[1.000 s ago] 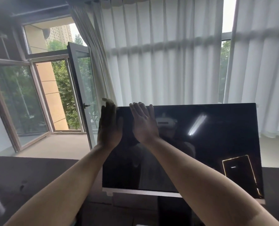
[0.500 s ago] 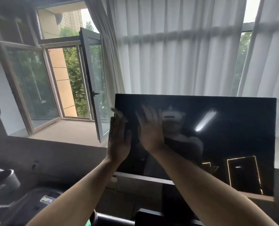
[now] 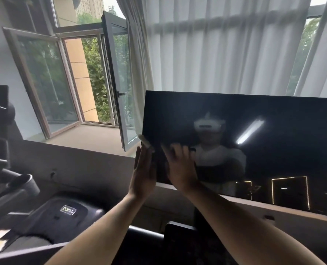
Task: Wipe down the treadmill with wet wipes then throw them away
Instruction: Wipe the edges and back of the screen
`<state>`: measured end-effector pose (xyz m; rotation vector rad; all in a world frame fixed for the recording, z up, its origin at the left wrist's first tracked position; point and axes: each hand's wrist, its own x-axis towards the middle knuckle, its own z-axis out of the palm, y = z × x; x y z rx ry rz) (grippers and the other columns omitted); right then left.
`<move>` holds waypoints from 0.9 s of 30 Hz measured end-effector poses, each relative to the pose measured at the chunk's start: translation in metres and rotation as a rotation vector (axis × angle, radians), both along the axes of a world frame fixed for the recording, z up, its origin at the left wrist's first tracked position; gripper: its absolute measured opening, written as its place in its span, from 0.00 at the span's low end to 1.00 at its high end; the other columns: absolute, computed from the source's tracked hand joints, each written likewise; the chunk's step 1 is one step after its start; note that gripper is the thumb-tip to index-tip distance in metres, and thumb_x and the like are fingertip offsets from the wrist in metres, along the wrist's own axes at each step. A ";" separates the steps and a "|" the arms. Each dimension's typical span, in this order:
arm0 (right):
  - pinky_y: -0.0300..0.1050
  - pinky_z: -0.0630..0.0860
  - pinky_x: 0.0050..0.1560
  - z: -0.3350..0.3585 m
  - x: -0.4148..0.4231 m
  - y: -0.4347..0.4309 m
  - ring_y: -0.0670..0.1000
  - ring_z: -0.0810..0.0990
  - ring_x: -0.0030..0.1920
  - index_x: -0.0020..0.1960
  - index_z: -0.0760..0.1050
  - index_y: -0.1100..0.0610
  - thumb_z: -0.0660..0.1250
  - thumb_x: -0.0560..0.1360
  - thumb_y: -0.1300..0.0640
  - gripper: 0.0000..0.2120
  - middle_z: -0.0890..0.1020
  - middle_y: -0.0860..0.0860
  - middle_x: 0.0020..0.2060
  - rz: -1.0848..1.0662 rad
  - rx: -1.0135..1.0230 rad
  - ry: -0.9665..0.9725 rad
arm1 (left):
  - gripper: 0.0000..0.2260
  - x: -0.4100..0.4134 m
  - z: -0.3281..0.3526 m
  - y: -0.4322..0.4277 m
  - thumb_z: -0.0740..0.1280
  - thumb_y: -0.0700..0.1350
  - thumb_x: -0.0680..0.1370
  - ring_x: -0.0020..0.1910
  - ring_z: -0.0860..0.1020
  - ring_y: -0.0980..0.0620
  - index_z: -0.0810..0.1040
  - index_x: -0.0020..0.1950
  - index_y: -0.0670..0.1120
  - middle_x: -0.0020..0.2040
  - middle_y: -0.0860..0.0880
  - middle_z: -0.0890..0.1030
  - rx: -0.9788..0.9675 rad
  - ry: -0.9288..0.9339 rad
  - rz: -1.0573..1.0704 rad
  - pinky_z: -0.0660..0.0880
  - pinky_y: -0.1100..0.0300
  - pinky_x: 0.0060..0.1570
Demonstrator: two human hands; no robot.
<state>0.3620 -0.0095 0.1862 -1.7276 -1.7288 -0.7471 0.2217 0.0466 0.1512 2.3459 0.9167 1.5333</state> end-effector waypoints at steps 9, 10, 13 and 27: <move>0.58 0.67 0.55 -0.031 -0.016 -0.015 0.59 0.71 0.55 0.77 0.65 0.48 0.70 0.69 0.57 0.37 0.72 0.53 0.56 0.014 -0.077 0.008 | 0.34 0.001 0.011 -0.013 0.59 0.36 0.85 0.82 0.49 0.49 0.42 0.83 0.51 0.84 0.53 0.49 -0.078 -0.055 -0.041 0.57 0.38 0.77; 0.57 0.67 0.54 -0.037 -0.016 -0.016 0.60 0.70 0.55 0.77 0.66 0.49 0.71 0.69 0.57 0.37 0.72 0.53 0.55 0.017 -0.067 0.004 | 0.33 0.002 0.012 -0.014 0.59 0.36 0.85 0.82 0.50 0.50 0.42 0.83 0.48 0.84 0.53 0.49 -0.069 -0.066 -0.035 0.56 0.39 0.78; 0.57 0.70 0.53 -0.050 -0.016 -0.022 0.59 0.69 0.57 0.75 0.68 0.49 0.67 0.69 0.56 0.34 0.73 0.52 0.56 0.034 -0.060 -0.006 | 0.30 0.007 0.002 -0.023 0.57 0.37 0.86 0.82 0.53 0.47 0.47 0.84 0.47 0.84 0.54 0.50 -0.029 -0.121 0.001 0.56 0.37 0.77; 0.51 0.75 0.52 -0.078 -0.001 -0.052 0.56 0.75 0.53 0.71 0.72 0.52 0.71 0.65 0.55 0.34 0.76 0.52 0.57 0.072 -0.177 -0.006 | 0.38 0.032 -0.065 -0.069 0.59 0.37 0.81 0.81 0.45 0.54 0.44 0.80 0.67 0.80 0.58 0.37 -0.341 -0.247 0.215 0.56 0.40 0.78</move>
